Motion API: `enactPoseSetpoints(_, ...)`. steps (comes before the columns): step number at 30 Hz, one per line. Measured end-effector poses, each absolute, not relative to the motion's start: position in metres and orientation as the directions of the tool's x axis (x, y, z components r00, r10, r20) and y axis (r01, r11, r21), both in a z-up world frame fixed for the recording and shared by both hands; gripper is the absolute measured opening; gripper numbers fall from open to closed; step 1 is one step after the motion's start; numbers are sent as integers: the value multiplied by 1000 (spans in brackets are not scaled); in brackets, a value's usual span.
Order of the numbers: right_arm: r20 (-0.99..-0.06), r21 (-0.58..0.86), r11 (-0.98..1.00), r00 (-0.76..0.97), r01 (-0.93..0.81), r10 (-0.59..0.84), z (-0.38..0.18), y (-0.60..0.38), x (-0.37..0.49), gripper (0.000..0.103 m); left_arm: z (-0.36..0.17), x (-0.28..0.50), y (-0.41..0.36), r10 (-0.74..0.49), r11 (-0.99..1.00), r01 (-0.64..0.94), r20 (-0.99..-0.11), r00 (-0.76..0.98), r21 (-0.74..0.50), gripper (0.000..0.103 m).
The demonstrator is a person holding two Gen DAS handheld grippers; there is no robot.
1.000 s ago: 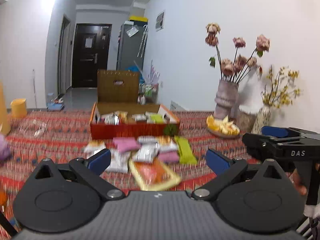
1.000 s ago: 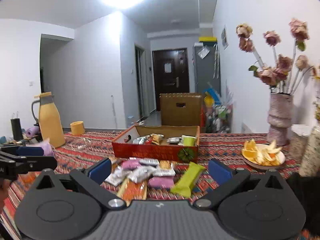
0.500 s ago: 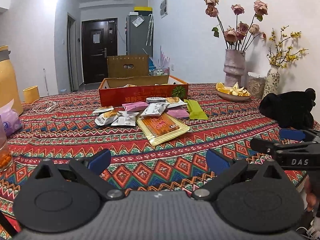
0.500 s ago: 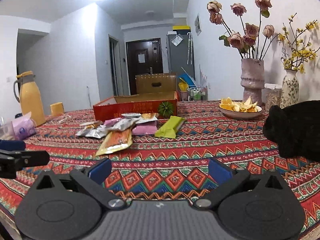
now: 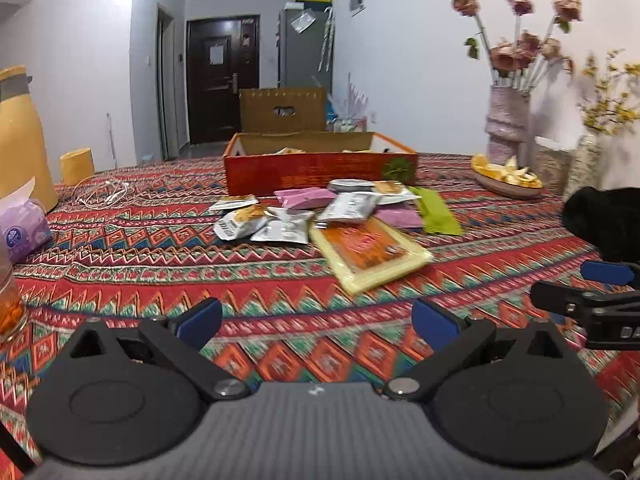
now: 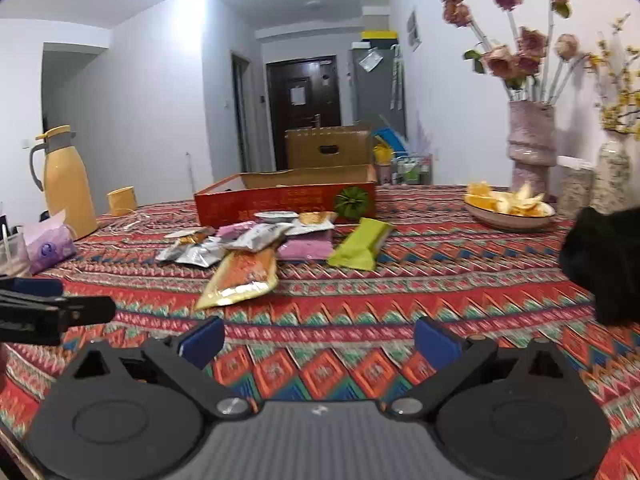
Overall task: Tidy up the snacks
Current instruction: 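Return both tools to the snack pile, then grasp a white cookie packet with right tool while left grasps white packet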
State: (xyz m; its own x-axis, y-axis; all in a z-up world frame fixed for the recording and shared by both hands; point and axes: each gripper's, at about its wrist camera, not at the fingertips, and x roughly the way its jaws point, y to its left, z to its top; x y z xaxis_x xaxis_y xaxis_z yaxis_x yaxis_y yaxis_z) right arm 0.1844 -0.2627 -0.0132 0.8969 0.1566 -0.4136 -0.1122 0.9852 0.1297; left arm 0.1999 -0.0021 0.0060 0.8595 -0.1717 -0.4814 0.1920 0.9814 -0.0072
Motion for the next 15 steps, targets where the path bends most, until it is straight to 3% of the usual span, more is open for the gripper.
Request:
enactPoseSetpoints(1,-418,138,983,893,-121,169,-11,-262,193,94,7,211,1,-176,981,193,-487,856,-15,101)
enactPoseSetpoints(3,-429,153,980,884,-129,184,-7,-260,213,91,6,236,6,-190,979,203,-502,844,-30,86)
enactPoseSetpoints(6,-444,169,977,876,-128,191,-3,-258,243,84,7,277,9,-197,974,226,-518,832,-6,73)
enactPoseSetpoints(11,-451,171,974,867,-151,214,5,-258,291,68,4,348,18,-169,961,255,-508,845,105,73)
enactPoseSetpoints(15,-466,170,973,857,-154,217,7,-259,331,64,-9,405,33,-166,973,229,-579,798,36,73)
